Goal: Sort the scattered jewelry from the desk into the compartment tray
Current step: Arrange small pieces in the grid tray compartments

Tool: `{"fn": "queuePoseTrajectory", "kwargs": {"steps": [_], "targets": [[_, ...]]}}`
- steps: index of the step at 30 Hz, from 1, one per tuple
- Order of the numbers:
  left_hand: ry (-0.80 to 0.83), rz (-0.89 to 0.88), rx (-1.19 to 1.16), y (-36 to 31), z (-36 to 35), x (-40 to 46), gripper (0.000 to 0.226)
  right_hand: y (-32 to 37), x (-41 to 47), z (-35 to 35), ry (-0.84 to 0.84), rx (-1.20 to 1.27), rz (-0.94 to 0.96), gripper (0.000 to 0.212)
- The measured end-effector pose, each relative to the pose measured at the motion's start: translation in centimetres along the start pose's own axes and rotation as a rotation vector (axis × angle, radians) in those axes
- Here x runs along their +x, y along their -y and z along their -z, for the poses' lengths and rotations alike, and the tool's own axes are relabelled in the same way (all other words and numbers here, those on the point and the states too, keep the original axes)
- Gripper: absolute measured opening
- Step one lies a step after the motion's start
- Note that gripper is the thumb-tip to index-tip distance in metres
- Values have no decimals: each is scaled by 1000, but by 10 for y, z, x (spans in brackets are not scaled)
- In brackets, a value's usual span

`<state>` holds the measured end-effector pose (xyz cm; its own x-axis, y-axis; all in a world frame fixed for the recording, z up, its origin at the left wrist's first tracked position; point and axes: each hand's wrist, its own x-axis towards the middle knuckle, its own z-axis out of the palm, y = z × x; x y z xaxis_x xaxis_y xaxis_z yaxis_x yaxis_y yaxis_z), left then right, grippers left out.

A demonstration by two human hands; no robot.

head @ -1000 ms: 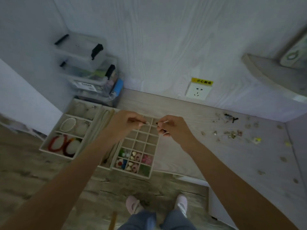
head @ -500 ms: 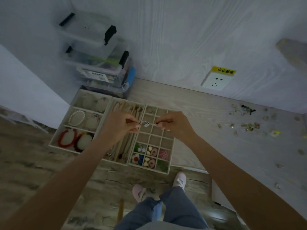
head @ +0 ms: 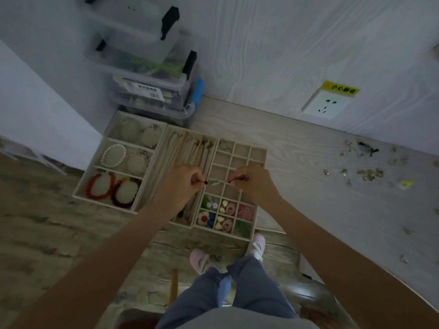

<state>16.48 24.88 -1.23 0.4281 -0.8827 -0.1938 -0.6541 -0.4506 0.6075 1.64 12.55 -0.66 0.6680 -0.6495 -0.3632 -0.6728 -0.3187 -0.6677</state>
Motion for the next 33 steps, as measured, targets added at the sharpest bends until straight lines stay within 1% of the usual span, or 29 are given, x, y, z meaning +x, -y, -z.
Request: {"fn": "queuePoseTrajectory", "kwargs": {"steps": [2, 5, 7, 11, 16, 18, 21, 25, 29, 31, 33], "targets": [[-29, -34, 19, 3, -3, -3, 6, 0, -2, -4, -15, -7, -6, 13], [-61, -159, 78, 6, -9, -8, 9, 1, -7, -9, -94, 22, -22, 13], [-56, -250, 147, 8, -12, -11, 10, 1, -10, -12, -114, 17, -21, 13], [-21, -354, 236, 6, -12, -11, 14, -1, -16, -16, -109, -30, -44, 14], [31, -318, 255, 0, -9, -11, 23, -2, -18, -19, -127, -52, -63, 15], [97, -289, 307, -1, -9, -11, 26, -1, -18, -19, -124, -56, -61, 15], [147, -283, 404, -5, -7, -10, 31, 0, -16, -20, -126, -54, -60, 15], [141, -350, 575, -11, -7, -14, 41, 0, -16, -20, -139, -53, -57, 14], [74, -471, 705, -15, -9, -14, 32, 1, -14, -22, -130, -77, -38, 15], [113, -456, 755, -16, -16, -11, 28, 2, -12, -22, -128, -95, -41, 17], [147, -417, 798, -20, -21, -8, 29, 3, -12, -22, -123, -118, -37, 21]]}}
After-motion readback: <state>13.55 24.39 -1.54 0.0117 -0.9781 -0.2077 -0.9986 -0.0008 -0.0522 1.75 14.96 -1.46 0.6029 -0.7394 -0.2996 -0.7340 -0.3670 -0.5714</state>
